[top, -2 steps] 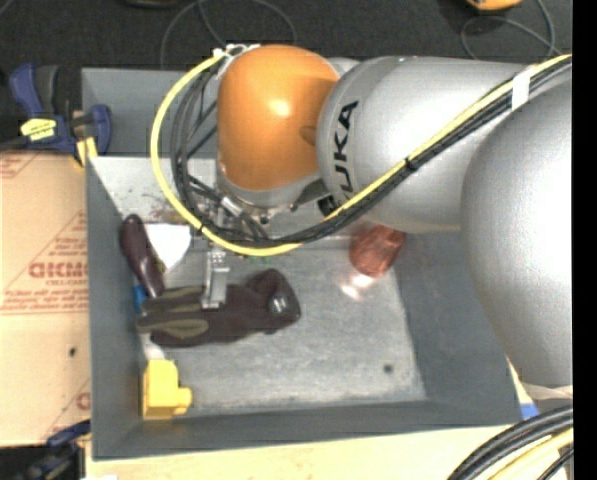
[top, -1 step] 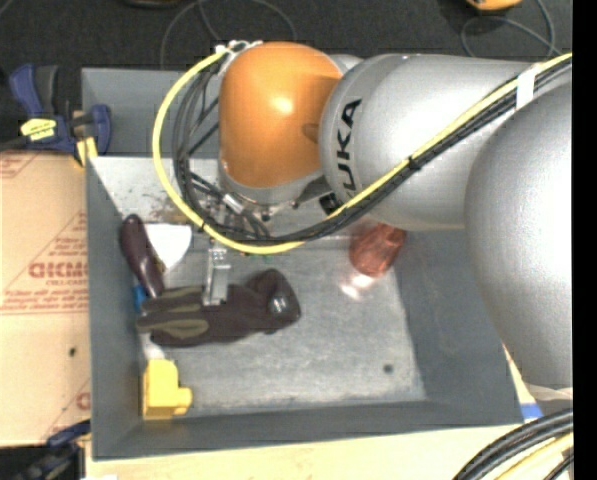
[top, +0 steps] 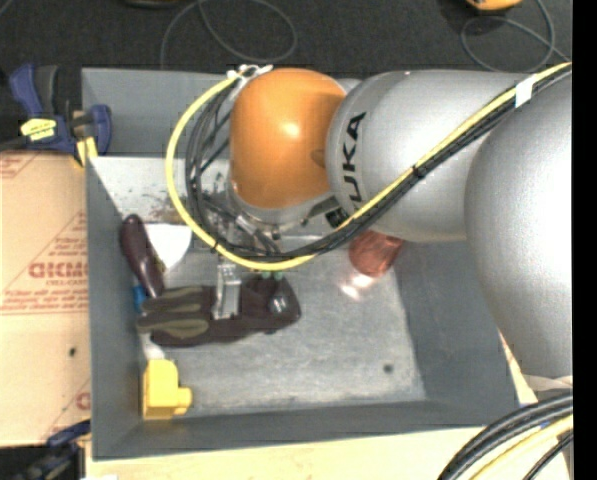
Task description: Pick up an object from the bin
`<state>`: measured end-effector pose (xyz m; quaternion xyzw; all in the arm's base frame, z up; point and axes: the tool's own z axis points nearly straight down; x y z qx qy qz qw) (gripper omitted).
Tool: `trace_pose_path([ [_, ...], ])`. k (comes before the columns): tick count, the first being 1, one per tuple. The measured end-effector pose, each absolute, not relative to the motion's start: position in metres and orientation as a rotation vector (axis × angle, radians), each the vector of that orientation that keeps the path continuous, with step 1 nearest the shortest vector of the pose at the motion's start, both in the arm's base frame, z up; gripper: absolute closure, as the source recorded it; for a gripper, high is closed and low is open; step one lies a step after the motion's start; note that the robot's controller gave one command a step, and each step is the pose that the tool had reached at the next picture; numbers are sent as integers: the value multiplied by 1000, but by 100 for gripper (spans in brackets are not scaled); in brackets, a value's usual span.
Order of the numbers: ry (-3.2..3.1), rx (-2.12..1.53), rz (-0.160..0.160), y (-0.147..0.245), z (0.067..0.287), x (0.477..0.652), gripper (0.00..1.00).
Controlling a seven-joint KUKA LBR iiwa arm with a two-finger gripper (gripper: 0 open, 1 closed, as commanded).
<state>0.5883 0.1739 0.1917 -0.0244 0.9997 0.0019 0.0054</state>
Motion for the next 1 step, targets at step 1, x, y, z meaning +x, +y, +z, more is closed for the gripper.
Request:
trace_pose_path([
  [1, 3123, -257, 2, 152, 131, 584, 0],
])
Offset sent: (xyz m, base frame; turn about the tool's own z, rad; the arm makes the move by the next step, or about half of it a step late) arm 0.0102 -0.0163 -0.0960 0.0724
